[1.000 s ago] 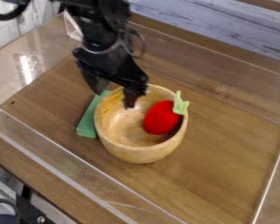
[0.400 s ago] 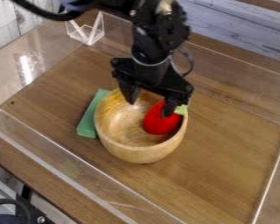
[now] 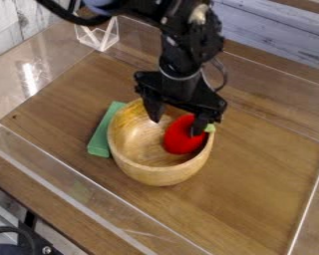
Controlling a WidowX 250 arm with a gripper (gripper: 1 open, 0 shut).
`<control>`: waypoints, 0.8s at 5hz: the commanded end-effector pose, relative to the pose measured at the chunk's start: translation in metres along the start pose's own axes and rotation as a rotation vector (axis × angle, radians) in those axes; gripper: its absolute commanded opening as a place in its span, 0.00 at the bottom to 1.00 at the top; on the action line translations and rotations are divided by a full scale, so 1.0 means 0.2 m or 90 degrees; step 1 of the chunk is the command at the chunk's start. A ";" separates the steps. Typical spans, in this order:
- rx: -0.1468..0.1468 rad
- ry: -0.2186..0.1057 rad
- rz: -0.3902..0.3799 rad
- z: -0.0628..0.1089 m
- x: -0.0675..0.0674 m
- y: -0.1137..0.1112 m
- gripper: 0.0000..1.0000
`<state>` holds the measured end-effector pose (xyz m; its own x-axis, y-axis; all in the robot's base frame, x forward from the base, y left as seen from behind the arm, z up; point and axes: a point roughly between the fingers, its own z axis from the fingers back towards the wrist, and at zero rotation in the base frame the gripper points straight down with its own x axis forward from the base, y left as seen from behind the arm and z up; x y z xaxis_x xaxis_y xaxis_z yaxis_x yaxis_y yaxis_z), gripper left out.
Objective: Remove the green block from the brown bowl and put it on the table
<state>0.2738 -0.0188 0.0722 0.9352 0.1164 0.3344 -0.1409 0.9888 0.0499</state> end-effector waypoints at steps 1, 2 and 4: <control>-0.006 -0.026 0.019 0.00 0.04 -0.07 1.00; -0.005 -0.025 0.035 -0.05 0.02 -0.12 0.00; 0.005 -0.037 -0.001 0.05 0.00 -0.12 0.00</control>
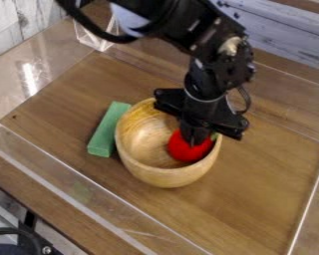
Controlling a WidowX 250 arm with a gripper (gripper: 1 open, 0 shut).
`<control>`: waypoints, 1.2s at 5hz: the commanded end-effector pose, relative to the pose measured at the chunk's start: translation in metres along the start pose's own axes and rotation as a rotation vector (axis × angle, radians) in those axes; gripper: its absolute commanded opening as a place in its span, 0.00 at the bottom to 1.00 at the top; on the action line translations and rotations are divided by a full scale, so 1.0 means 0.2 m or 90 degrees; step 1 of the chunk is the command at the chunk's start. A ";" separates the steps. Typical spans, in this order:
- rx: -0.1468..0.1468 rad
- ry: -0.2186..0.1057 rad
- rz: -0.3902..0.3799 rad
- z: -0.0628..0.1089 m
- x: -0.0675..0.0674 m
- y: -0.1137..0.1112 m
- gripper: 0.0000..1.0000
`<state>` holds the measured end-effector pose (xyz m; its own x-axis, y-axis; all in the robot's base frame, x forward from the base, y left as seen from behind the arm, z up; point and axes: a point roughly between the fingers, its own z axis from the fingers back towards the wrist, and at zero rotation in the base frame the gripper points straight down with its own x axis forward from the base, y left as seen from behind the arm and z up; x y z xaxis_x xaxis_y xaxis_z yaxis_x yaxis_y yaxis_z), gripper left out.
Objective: Remove the green block from the brown bowl and put it on the table
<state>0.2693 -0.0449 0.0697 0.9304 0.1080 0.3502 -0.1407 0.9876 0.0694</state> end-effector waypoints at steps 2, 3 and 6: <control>-0.022 -0.031 -0.011 0.07 0.04 0.05 0.00; -0.033 -0.034 -0.026 0.10 0.06 0.07 0.00; -0.035 -0.029 -0.001 0.14 -0.02 0.04 0.00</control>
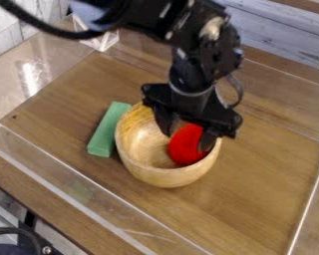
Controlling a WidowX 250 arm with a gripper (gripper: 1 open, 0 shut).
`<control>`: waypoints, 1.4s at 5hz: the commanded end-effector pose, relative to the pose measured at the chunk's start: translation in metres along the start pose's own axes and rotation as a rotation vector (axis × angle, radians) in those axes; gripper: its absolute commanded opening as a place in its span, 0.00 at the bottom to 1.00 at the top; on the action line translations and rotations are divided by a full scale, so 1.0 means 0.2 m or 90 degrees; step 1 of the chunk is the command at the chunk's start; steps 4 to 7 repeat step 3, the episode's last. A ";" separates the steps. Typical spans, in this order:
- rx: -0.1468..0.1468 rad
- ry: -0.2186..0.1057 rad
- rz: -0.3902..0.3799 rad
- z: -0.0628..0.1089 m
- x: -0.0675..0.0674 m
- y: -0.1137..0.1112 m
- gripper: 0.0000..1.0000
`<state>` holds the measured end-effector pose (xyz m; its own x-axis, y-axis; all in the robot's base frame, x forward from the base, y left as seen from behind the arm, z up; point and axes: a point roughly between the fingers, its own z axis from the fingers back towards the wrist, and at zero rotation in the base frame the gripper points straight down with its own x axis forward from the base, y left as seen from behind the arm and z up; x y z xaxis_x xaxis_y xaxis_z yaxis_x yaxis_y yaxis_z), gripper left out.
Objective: Remove the green block from the brown bowl and put it on the table
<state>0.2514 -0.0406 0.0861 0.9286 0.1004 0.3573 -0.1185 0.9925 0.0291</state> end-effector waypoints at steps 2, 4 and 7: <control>-0.038 -0.020 -0.070 0.04 0.00 0.03 1.00; -0.050 -0.018 -0.104 0.06 -0.02 0.03 1.00; -0.050 -0.018 -0.104 0.06 -0.02 0.03 1.00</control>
